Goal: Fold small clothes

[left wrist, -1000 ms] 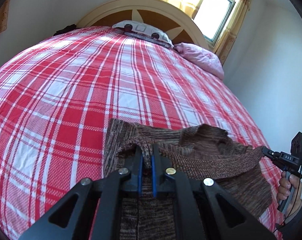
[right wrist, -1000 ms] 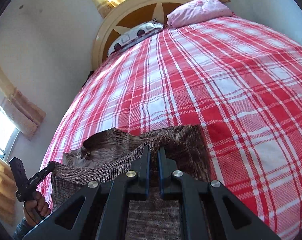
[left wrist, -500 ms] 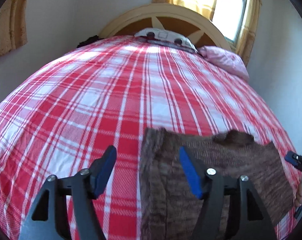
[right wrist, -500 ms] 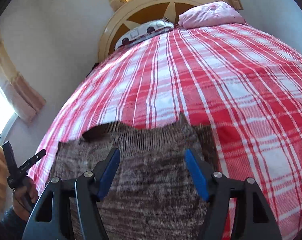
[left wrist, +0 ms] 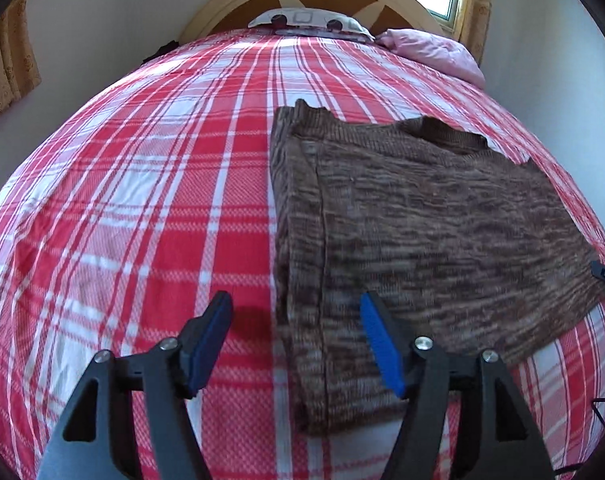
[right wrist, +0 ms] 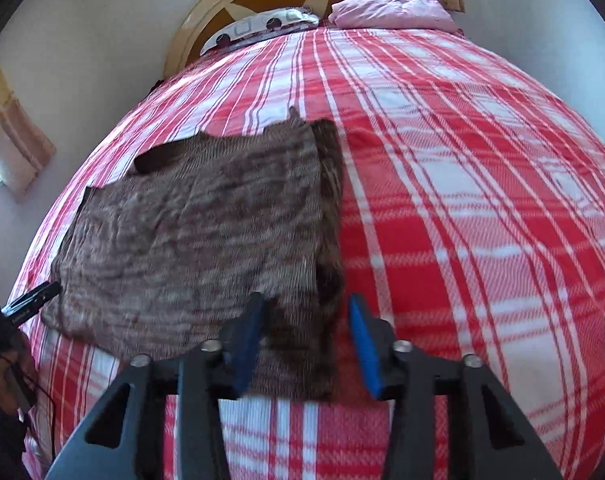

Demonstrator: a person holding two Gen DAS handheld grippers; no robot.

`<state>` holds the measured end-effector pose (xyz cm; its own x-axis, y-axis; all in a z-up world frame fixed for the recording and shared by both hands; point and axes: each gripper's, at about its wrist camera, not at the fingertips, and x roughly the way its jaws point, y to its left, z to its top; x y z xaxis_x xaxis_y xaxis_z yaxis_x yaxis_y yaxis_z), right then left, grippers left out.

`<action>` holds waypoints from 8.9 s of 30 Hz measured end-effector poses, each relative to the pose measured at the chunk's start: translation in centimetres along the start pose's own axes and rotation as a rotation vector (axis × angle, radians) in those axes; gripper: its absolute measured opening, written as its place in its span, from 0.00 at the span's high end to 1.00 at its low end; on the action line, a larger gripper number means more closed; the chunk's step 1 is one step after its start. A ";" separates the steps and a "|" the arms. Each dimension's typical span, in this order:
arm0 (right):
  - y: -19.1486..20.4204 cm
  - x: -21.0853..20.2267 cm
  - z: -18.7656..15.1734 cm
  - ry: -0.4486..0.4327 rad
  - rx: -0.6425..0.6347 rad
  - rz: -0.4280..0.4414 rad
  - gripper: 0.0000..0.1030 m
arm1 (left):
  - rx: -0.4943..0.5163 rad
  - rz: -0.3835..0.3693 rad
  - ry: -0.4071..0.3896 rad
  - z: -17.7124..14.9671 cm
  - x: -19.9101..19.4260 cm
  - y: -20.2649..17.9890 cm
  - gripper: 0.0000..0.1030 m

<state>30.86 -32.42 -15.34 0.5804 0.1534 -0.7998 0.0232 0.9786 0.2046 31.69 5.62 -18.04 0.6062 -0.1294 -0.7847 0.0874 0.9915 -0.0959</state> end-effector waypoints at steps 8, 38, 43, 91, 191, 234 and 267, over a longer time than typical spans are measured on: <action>0.2 -0.8 -1.8 -0.012 -0.012 -0.013 0.93 | 0.007 -0.048 0.002 -1.1 0.2 0.0 0.18; 6.7 2.2 -1.5 -0.053 -0.140 -0.209 0.46 | 0.021 0.001 0.031 -2.0 0.2 -0.2 0.00; 8.7 0.5 -0.6 -0.057 -0.103 -0.216 0.46 | 0.021 0.002 0.030 -2.0 0.2 -0.2 0.00; 24.3 1.4 -6.9 -0.114 -0.449 0.016 0.39 | -0.150 -0.049 -0.021 -4.7 -4.7 6.7 0.00; 17.7 -3.5 -2.9 -0.365 -0.258 0.175 0.92 | -0.068 -0.655 -0.025 15.2 1.9 -12.6 0.86; -1.7 -2.7 -5.5 -0.266 0.286 0.142 0.38 | 0.284 -0.457 0.000 10.3 2.0 -25.2 0.34; 11.3 0.3 -2.6 -0.169 -0.127 0.128 0.68 | 0.081 -0.484 -0.015 12.2 5.2 -16.1 0.28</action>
<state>29.21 -20.93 -14.72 0.7002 0.2627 -0.6639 -0.1558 0.9637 0.2170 43.09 -11.13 -13.16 0.4918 -0.5758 -0.6531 0.4230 0.8136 -0.3988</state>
